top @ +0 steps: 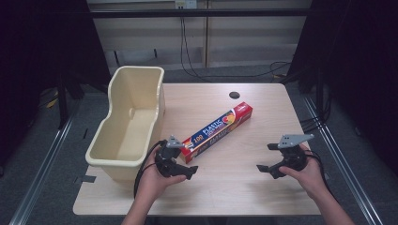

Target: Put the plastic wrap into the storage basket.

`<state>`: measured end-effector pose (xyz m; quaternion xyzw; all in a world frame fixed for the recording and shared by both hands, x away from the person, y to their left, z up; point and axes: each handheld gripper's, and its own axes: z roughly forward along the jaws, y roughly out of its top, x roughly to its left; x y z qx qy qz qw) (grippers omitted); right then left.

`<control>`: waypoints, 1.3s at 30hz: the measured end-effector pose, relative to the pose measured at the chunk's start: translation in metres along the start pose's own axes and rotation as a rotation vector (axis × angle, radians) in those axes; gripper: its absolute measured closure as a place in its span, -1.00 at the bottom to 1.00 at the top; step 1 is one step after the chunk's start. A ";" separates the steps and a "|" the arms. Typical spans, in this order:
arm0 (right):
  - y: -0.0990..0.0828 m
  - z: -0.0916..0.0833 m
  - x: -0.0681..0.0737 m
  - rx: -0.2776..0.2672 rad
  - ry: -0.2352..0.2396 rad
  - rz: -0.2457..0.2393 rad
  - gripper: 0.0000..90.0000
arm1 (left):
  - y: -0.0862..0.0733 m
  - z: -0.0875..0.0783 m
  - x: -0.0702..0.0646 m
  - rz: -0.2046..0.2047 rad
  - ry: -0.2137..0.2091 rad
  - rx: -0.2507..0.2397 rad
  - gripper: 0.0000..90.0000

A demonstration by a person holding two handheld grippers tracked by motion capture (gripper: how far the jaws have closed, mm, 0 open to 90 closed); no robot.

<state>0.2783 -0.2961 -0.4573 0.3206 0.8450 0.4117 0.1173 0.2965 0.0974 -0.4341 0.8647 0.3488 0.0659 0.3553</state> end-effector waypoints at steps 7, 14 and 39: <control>-0.001 -0.006 -0.004 -0.004 -0.023 0.009 -0.90 | 0.028 0.016 -0.003 0.025 -0.021 0.038 -0.88; -0.005 -0.008 -0.005 0.004 -0.034 0.008 -0.90 | 0.052 0.035 0.003 0.034 -0.042 0.070 -0.88; -0.008 -0.009 -0.004 0.016 -0.007 -0.017 -0.89 | 0.116 0.098 0.023 0.025 -0.068 0.148 -0.84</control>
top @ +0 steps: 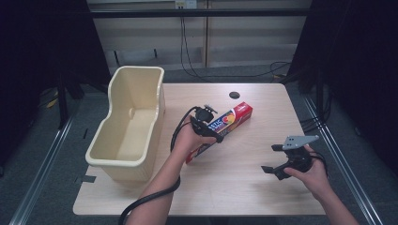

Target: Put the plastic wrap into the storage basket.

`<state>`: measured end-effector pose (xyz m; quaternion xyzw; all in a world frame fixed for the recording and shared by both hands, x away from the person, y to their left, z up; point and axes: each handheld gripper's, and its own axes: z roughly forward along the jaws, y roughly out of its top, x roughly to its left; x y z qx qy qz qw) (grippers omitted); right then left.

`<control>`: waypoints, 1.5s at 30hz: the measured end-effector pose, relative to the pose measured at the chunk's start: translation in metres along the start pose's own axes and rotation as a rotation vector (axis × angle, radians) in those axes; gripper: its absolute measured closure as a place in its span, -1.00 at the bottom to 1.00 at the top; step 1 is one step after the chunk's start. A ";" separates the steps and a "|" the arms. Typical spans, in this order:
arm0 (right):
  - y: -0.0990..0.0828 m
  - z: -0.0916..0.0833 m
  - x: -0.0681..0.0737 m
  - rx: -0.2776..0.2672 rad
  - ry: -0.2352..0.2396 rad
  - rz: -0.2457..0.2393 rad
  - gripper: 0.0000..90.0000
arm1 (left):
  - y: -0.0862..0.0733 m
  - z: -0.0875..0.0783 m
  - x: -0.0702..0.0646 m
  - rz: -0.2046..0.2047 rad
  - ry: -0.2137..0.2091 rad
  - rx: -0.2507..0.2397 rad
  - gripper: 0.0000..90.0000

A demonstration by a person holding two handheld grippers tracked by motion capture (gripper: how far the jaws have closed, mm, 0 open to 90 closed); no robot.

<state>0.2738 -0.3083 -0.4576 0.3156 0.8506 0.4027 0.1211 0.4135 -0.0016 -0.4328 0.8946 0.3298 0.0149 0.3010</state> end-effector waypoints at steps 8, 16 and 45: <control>0.000 0.001 0.000 0.005 -0.002 -0.002 -0.88 | 0.011 0.013 0.007 0.000 0.010 0.028 -0.82; -0.001 0.000 0.000 -0.002 -0.001 0.005 -0.88 | 0.018 0.025 0.018 -0.014 0.034 0.045 -0.76; 0.000 -0.002 -0.001 -0.019 0.009 0.006 -0.87 | 0.008 0.027 0.010 -0.044 0.049 0.166 -0.18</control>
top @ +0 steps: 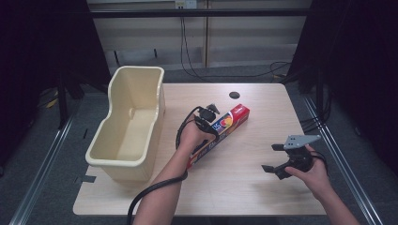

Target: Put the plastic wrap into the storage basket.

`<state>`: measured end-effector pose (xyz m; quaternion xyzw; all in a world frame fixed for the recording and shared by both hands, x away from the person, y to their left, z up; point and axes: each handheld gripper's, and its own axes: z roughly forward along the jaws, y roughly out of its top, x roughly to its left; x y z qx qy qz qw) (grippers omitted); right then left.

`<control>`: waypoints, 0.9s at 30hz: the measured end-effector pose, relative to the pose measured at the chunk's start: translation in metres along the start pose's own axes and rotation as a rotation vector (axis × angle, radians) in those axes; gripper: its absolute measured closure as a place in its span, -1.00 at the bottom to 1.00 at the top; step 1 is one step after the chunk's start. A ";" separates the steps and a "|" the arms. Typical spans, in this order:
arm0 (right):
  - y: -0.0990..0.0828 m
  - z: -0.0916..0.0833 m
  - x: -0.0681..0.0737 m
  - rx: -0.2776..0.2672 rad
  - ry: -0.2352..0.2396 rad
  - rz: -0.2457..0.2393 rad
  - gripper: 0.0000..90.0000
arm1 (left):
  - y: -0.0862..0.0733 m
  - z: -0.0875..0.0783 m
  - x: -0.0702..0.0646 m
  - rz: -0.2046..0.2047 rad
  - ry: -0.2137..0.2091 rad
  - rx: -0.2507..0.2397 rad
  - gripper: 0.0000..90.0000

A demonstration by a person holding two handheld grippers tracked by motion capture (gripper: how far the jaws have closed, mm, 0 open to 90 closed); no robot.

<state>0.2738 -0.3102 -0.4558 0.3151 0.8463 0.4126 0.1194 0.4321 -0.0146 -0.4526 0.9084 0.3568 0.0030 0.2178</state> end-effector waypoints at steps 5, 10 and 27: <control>0.001 0.002 0.001 0.005 -0.004 0.001 -0.87 | 0.005 0.006 0.001 0.007 0.013 0.009 -0.28; 0.001 0.002 0.001 0.008 -0.003 -0.005 -0.86 | 0.010 0.011 -0.002 0.030 0.011 0.015 -0.20; 0.001 0.001 0.001 -0.001 -0.003 -0.002 -0.85 | 0.023 -0.010 -0.005 -0.059 0.012 0.162 -0.09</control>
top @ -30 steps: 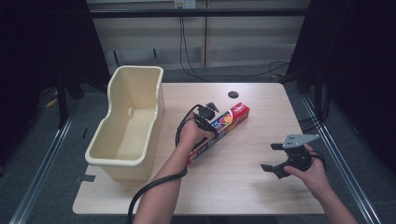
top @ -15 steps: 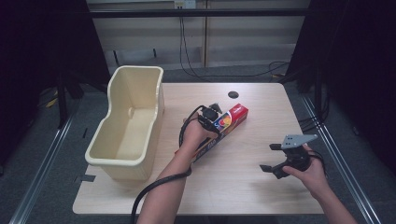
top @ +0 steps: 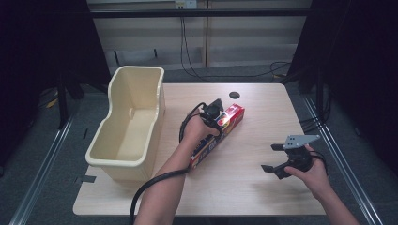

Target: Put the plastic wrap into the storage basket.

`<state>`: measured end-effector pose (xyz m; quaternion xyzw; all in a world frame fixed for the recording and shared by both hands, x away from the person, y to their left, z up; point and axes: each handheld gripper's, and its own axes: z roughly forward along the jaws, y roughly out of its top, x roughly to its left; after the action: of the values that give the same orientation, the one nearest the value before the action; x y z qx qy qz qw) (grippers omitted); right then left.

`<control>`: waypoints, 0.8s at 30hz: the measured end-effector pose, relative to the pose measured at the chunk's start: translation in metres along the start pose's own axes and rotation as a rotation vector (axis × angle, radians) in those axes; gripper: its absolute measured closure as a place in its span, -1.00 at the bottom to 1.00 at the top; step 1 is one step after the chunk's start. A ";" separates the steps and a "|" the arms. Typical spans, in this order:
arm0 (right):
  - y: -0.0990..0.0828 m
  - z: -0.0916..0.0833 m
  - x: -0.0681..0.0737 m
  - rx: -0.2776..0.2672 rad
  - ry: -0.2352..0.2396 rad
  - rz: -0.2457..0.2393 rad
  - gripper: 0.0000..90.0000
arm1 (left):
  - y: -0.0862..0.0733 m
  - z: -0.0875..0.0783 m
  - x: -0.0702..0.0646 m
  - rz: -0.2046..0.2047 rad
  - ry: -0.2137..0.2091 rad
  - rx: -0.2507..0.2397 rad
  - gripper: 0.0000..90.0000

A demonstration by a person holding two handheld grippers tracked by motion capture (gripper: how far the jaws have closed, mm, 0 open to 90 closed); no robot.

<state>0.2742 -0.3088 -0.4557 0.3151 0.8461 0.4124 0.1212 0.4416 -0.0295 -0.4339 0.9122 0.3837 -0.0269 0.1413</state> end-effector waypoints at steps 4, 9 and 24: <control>0.000 0.000 0.001 0.005 -0.003 0.001 -0.86 | -0.002 -0.018 -0.001 -0.035 -0.010 0.025 -0.09; 0.001 0.000 0.001 -0.001 -0.001 -0.003 -0.86 | -0.004 -0.044 0.001 -0.074 -0.037 0.021 -0.09; 0.001 0.001 0.002 -0.005 -0.001 -0.005 -0.89 | -0.012 -0.100 0.000 -0.116 -0.036 0.031 -0.09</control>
<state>0.2734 -0.3058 -0.4552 0.3129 0.8457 0.4143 0.1235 0.4267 0.0064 -0.3414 0.8899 0.4327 -0.0574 0.1325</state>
